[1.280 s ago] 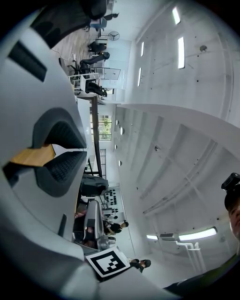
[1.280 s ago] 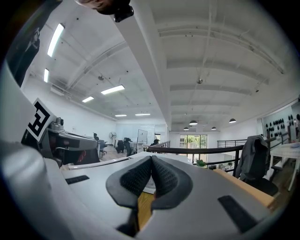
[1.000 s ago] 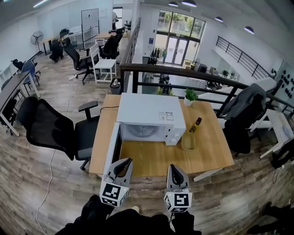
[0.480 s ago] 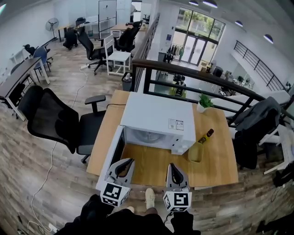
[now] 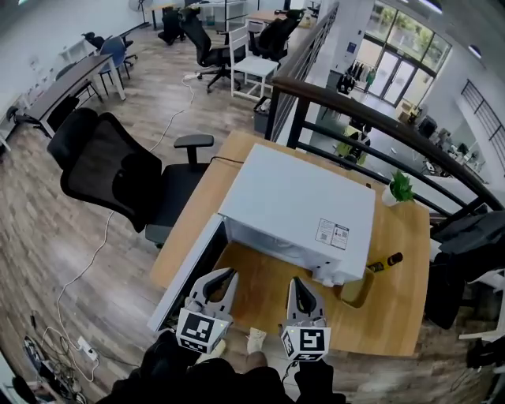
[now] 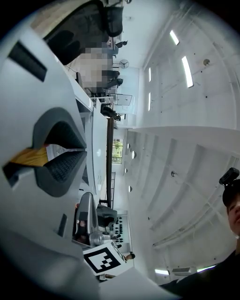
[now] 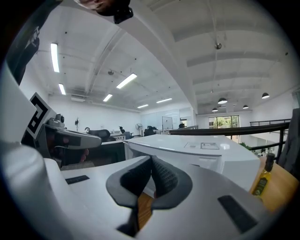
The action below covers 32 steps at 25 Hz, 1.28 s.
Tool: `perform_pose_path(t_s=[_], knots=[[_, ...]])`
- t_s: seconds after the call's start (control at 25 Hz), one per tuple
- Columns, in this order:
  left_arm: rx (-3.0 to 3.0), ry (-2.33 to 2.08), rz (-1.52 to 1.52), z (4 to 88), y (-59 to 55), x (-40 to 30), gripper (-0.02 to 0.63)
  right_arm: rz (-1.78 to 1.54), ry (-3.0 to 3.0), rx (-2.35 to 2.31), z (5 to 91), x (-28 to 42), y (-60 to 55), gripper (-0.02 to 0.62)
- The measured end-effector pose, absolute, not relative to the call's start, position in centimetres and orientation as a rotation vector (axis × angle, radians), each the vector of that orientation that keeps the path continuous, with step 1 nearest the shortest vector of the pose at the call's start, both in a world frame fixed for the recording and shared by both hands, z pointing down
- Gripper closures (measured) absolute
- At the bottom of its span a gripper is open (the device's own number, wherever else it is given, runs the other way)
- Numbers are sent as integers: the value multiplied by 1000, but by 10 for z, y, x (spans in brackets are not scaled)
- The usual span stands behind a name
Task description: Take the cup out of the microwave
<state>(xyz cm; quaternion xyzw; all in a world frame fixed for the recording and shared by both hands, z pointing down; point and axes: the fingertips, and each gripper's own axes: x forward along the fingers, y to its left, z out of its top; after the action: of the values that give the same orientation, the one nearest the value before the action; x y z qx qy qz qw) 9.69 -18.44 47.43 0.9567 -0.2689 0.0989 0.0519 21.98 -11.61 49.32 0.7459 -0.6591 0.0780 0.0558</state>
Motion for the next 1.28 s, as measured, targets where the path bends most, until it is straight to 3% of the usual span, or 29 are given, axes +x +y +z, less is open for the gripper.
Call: perform_pose_path(t_s=[0.64,0.72,1.08,1.28], knots=[[2745,-1071,340,542,-239,117,569,427,-2160,2008,593,245,-205,576],[2729,-1090,336,548,-242,119,569,450,-2182,1974,604,244,-214,501],[2675,-1159,314,564,-247,114,569,510,-2245,1878,632,241,-249,387],[2644,-1195,322,571,-248,108,569,515,-2262,1829,643,237,-262,367]])
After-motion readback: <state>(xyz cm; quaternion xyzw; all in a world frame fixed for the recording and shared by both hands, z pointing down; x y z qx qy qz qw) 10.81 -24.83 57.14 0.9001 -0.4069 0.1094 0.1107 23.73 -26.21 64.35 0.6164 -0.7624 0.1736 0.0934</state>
